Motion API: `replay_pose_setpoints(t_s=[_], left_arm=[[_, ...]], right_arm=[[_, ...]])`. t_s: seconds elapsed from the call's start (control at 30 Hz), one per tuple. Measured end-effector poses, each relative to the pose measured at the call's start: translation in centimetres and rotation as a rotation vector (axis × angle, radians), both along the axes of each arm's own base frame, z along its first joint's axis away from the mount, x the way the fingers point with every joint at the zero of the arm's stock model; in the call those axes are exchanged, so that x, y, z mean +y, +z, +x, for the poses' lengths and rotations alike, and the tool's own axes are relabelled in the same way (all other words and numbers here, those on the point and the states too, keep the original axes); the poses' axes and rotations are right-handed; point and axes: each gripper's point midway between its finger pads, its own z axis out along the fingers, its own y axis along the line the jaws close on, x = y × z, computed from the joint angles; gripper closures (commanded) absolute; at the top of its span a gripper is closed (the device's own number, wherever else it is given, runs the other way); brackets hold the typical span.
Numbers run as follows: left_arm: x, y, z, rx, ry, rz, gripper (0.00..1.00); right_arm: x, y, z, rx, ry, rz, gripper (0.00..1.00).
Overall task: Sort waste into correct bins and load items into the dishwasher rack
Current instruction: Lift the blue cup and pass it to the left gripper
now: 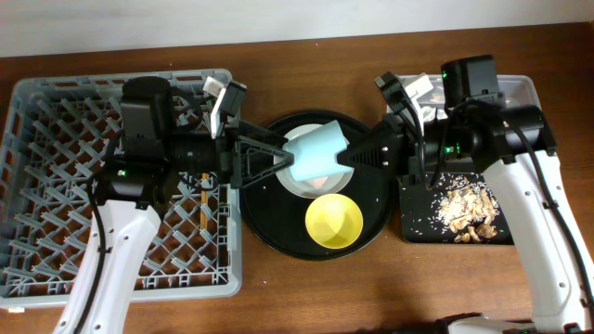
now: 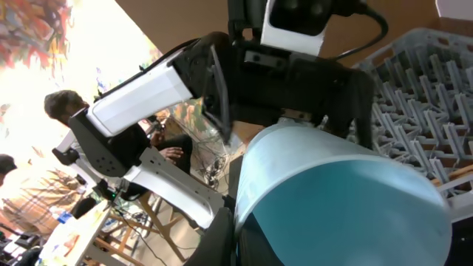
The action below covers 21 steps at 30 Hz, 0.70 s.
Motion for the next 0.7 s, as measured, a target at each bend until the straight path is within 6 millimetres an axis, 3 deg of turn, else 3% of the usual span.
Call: replay_pose_setpoints(t_s=[0.4, 0.5, 0.53, 0.7], left_arm=[[-0.5, 1.0, -2.2, 0.009, -0.123, -0.056, 0.07], [-1.2, 1.1, -3.0, 0.001, -0.158, -0.060, 0.11], [-1.3, 1.1, -3.0, -0.004, -0.163, -0.061, 0.16], [-1.4, 1.2, -3.1, -0.013, -0.166, -0.062, 0.18]], right_arm=[[0.7, 0.9, 0.2, -0.091, 0.032, 0.029, 0.96], [1.9, 1.4, -0.1, -0.116, 0.076, 0.038, 0.96], [2.3, 1.5, -0.4, -0.117, 0.091, 0.040, 0.96], [2.7, 1.7, -0.8, -0.081, 0.113, 0.042, 0.96]])
